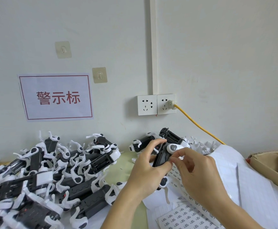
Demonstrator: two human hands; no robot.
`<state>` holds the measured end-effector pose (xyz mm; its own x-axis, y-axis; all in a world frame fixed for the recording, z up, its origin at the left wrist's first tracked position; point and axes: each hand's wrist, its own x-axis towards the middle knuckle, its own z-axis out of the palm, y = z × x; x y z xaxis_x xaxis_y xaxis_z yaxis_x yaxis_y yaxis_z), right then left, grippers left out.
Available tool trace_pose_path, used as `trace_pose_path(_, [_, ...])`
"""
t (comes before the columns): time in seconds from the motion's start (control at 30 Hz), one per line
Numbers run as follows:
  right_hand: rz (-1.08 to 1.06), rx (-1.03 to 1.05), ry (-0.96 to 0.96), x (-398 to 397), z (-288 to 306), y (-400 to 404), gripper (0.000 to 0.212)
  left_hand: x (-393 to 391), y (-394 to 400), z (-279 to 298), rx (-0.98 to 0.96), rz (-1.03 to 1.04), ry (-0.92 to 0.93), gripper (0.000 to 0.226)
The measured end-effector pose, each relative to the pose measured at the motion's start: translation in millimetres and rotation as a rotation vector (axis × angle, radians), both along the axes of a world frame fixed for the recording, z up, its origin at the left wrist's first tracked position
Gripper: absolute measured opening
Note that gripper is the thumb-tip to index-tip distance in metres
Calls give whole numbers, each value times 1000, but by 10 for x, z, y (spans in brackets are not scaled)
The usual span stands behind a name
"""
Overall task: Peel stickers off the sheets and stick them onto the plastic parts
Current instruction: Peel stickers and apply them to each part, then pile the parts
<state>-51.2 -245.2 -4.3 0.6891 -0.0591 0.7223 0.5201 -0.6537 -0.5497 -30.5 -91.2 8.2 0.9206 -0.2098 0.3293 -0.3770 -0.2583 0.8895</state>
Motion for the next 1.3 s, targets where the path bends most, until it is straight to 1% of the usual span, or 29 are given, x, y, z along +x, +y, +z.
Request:
trace_pose_path(0.3, [-59, 76, 43, -35, 16, 30, 21, -40, -23, 26, 32, -10, -33, 55])
trace_pose_path(0.57, [-42, 186, 97, -42, 23, 23, 23, 6, -16, -23, 49, -8, -50, 55])
trace_pose_path(0.67, [-37, 179, 97, -32, 35, -5, 23, -4, -20, -21, 25, -4, -42, 55])
trace_pose_path(0.73, [13, 169, 59, -50, 49, -13, 22, -6, -20, -8, -35, 11, -19, 53])
trace_pose_path(0.8, [84, 127, 9, -88, 65, -10, 24, -7, -8, 7, -108, 28, 27, 52])
trace_pose_path(0.87, [147, 39, -2, -133, 73, -9, 36, -5, 5, 15, -161, 33, 69, 51])
trace_pose_path(0.93, [168, -71, 32, -157, 73, -30, 49, 2, 19, 19, -189, 23, 99, 51])
trace_pose_path(1.07, [73, -239, 47, -172, 113, -67, 59, 13, 43, 26, -220, -16, 110, 53])
trace_pose_path(1.2, [-40, -333, 38, -201, 157, -49, 62, 22, 50, 13, -207, -17, 116, 54])
trace_pose_path(1.3, [-53, -360, 49, -218, 169, -45, 62, 34, 46, 8, -218, 17, 119, 53])
